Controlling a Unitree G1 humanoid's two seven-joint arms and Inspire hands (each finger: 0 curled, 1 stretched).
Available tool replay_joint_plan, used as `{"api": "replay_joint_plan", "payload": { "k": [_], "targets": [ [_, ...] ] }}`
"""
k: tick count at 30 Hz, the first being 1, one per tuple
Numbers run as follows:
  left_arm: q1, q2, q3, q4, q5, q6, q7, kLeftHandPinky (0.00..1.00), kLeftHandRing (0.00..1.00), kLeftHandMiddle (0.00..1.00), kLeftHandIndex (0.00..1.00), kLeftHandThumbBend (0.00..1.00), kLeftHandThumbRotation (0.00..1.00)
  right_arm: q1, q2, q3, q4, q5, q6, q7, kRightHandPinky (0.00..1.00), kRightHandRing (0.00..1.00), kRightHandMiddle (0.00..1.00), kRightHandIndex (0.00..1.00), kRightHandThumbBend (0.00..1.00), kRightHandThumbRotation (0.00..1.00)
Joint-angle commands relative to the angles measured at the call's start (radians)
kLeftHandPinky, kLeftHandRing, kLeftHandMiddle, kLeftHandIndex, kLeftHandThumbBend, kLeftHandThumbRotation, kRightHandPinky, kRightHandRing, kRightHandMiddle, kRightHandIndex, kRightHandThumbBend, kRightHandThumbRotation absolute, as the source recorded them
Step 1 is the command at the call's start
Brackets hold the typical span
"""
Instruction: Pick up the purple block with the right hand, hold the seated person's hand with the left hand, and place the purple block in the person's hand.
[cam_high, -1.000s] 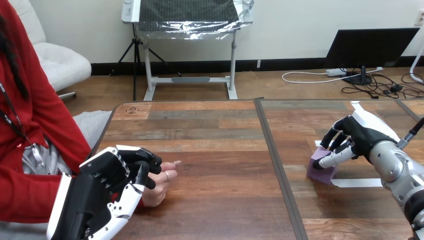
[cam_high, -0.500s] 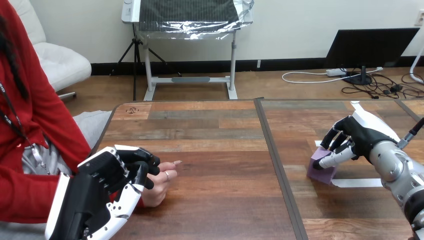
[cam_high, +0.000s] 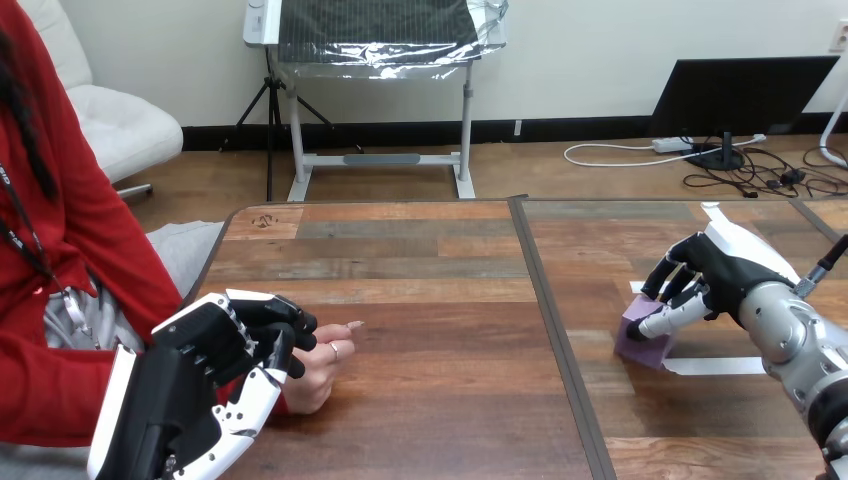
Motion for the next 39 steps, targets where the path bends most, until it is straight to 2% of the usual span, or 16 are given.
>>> {"api": "replay_joint_plan", "payload": {
  "k": [1, 10, 18, 26, 30, 39],
  "targets": [
    [-0.049, -0.007, 0.01, -0.053, -0.011, 0.001, 0.001, 0.42, 0.55, 0.56, 0.5, 0.23, 0.21, -0.05, 0.01, 0.011, -0.013, -0.014, 0.027, 0.015, 0.53, 0.59, 0.59, 0.55, 0.83, 0.0],
    [-0.047, -0.001, 0.008, -0.052, -0.019, -0.001, -0.008, 0.41, 0.54, 0.55, 0.5, 0.24, 0.17, -0.055, 0.011, 0.021, -0.015, -0.029, 0.041, 0.024, 0.55, 0.62, 0.62, 0.57, 0.87, 0.0],
    [-0.047, 0.0, 0.012, -0.042, -0.022, -0.011, -0.017, 0.41, 0.54, 0.56, 0.5, 0.26, 0.15, -0.056, 0.014, 0.022, -0.017, -0.039, 0.051, 0.02, 0.53, 0.6, 0.61, 0.59, 0.88, 0.0],
    [-0.044, -0.001, 0.01, -0.046, -0.042, -0.002, -0.028, 0.42, 0.55, 0.57, 0.5, 0.27, 0.11, -0.056, 0.015, 0.016, -0.018, -0.031, 0.057, 0.03, 0.56, 0.62, 0.63, 0.61, 0.88, 0.0],
    [-0.049, -0.001, 0.017, -0.036, -0.013, -0.023, -0.023, 0.43, 0.55, 0.56, 0.5, 0.26, 0.1, -0.056, 0.014, 0.019, -0.021, -0.033, 0.052, 0.026, 0.54, 0.61, 0.62, 0.62, 0.89, 0.01],
    [-0.05, -0.003, 0.014, -0.033, -0.032, -0.018, -0.032, 0.43, 0.55, 0.56, 0.5, 0.27, 0.08, -0.056, 0.014, 0.021, -0.02, -0.031, 0.058, 0.032, 0.55, 0.62, 0.63, 0.63, 0.9, 0.03]
  ]
}}
